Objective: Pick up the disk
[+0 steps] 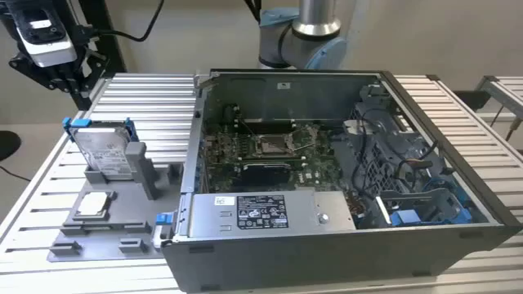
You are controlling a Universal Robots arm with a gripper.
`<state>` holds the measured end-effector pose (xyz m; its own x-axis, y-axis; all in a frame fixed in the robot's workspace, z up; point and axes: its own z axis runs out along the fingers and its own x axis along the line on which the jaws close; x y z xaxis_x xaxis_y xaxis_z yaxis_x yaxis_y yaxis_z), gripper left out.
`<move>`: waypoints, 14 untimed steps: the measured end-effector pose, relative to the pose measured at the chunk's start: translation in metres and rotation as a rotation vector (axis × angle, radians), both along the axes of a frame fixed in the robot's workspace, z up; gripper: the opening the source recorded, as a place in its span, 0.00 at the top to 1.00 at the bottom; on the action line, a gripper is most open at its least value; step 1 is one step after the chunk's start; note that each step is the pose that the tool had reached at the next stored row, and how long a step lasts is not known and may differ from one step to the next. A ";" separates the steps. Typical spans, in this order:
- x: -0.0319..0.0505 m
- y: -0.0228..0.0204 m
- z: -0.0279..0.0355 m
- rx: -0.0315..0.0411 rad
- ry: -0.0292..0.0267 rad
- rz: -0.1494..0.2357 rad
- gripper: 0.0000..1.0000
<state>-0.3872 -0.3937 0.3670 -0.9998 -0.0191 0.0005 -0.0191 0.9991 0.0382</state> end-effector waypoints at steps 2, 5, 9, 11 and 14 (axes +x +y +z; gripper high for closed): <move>0.0000 0.0000 0.0000 0.0000 0.0000 0.000 1.00; 0.0000 0.0000 0.0000 0.0000 0.0000 0.000 1.00; 0.0000 0.0000 0.0000 0.0000 0.0000 0.000 1.00; 0.0000 0.0000 0.0000 0.0000 0.0000 0.001 1.00; 0.0000 0.0000 0.0000 0.0000 0.0001 0.010 1.00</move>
<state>-0.3873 -0.3937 0.3670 -0.9996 -0.0290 0.0006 -0.0289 0.9989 0.0382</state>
